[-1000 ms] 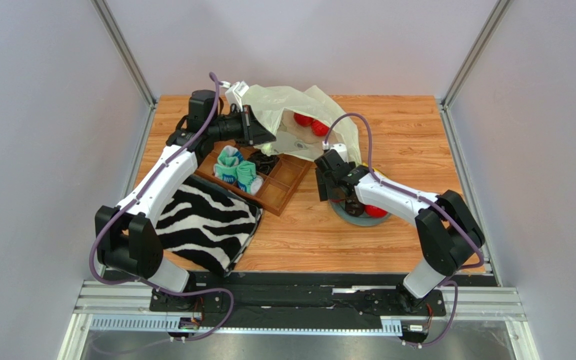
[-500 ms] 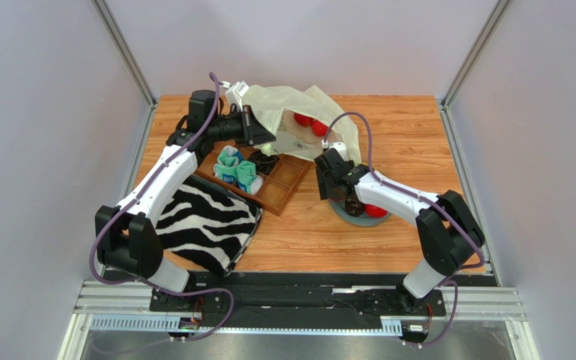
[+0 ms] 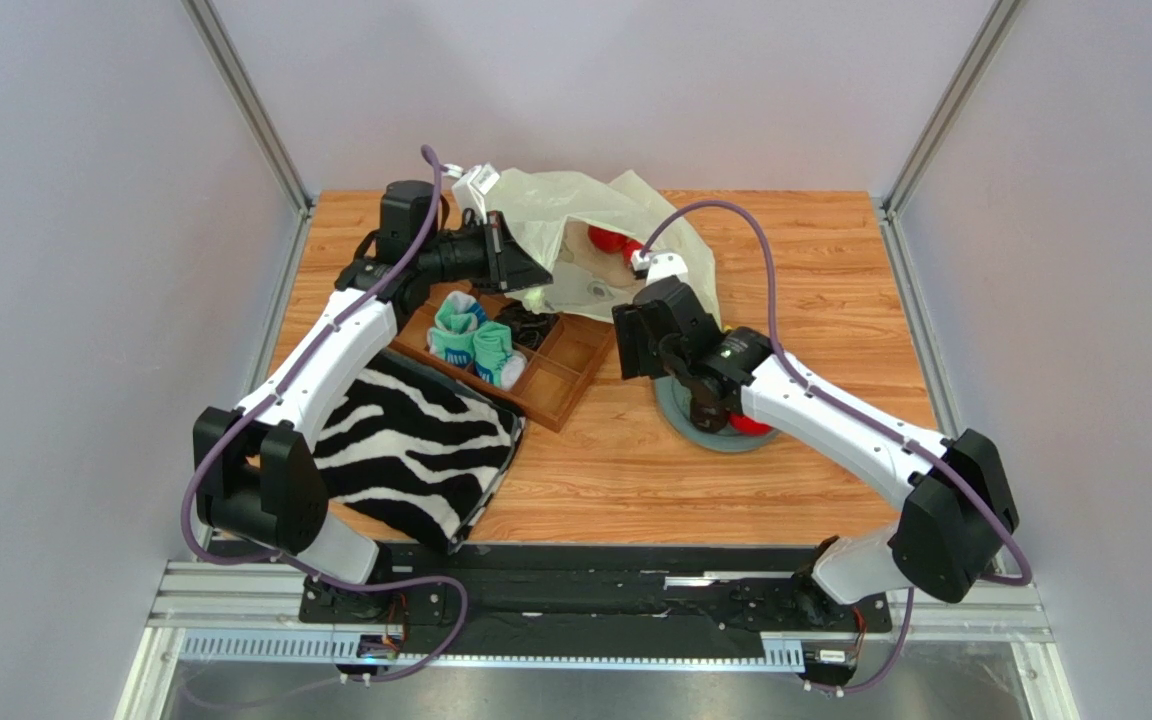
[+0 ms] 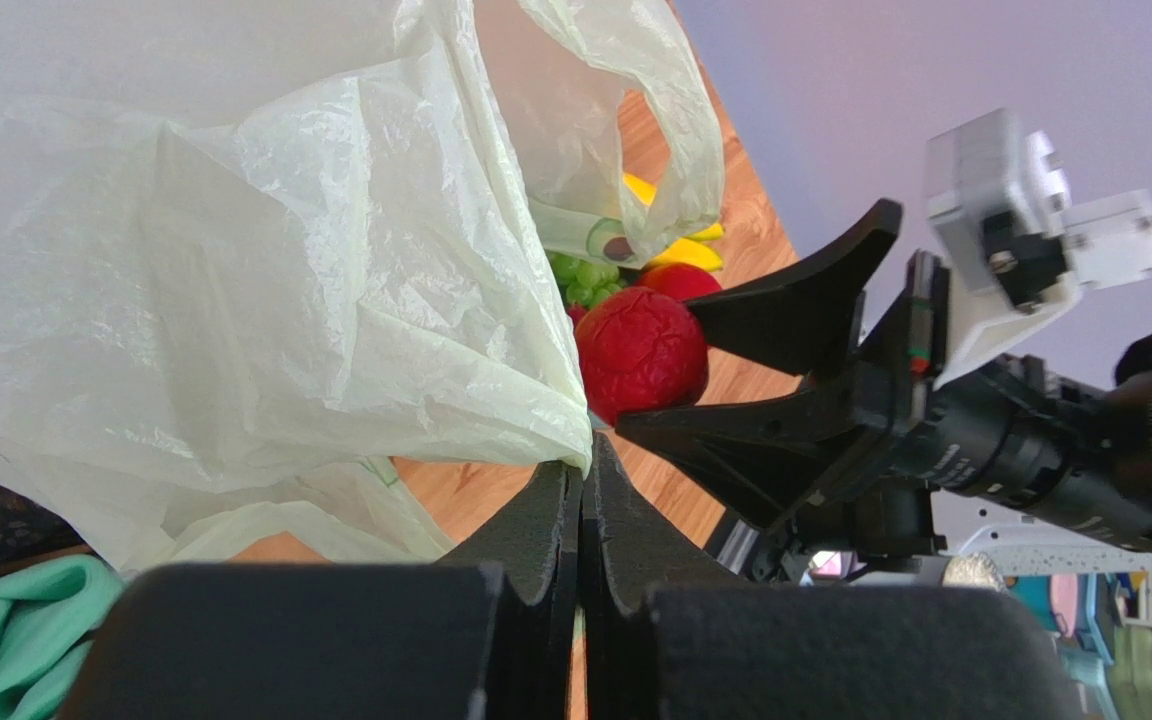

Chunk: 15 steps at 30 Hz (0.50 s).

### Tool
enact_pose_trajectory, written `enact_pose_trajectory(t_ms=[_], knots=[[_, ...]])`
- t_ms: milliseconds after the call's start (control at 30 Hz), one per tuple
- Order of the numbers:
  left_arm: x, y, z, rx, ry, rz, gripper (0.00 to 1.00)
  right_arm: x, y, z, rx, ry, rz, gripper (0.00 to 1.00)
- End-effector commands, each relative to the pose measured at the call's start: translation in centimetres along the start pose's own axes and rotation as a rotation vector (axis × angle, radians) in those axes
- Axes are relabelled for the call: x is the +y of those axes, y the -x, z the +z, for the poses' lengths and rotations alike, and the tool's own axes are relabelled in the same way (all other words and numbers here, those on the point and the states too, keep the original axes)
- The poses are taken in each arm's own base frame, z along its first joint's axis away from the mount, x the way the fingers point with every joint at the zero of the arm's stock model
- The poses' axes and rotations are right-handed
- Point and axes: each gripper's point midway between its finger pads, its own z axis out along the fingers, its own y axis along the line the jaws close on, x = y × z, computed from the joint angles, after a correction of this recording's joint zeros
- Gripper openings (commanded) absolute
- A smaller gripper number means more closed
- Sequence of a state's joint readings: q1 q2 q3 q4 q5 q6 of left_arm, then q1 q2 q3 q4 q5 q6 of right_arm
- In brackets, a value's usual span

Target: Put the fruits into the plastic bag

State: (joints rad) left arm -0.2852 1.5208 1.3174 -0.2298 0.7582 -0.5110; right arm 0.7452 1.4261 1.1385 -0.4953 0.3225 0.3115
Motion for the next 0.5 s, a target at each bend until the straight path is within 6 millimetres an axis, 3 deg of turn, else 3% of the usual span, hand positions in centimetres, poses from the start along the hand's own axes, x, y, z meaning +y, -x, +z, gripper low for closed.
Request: enact_pose_trajectory(t_ms=[0,67,100,133,233,300,333,367,433,467], knots=[[-1.0,1.4,-0.3,-0.024,-0.031,0.032,0.0,1.3,6.8,-0.8,-0.168,0.042,0.002,0.42],[-1.0,1.3,-0.3,-0.022,-0.032,0.031,0.0,1.2,8.0,0.1,-0.177,0.03,-0.004,0.42],[-1.1,1.3,-0.3,-0.023,-0.034,0.032,0.0,1.3,7.6,1.7,-0.145,0.018,-0.02,0.42],[-1.1,1.4,-0.4,-0.024,-0.033,0.032,0.0,1.7,9.1,1.8,-0.164,0.036,-0.011,0.42],[-1.1,1.5,-0.4,-0.027,-0.032,0.036,0.0,1.4,9.3,5.0,-0.133,0.01,-0.025,0.42],[-1.1,1.4,-0.4,-0.025,-0.033,0.033,0.0,0.8,11.0,6.2,-0.168,-0.022,-0.022,0.42],[-1.1,1.4,-0.3,-0.024,-0.035,0.032,0.0,0.6,10.2,8.4,-0.136,-0.044,-0.03,0.41],[-1.0,1.3,-0.3,-0.021,-0.035,0.03,0.0,0.0,11.6,8.8,-0.152,-0.05,-0.01,0.42],[-1.0,1.3,-0.2,-0.021,-0.035,0.028,0.0,-0.3,10.7,11.4,-0.109,-0.057,0.012,0.41],[-1.0,1.3,-0.2,-0.021,-0.035,0.03,0.0,-0.7,11.6,11.9,-0.122,-0.064,0.032,0.41]])
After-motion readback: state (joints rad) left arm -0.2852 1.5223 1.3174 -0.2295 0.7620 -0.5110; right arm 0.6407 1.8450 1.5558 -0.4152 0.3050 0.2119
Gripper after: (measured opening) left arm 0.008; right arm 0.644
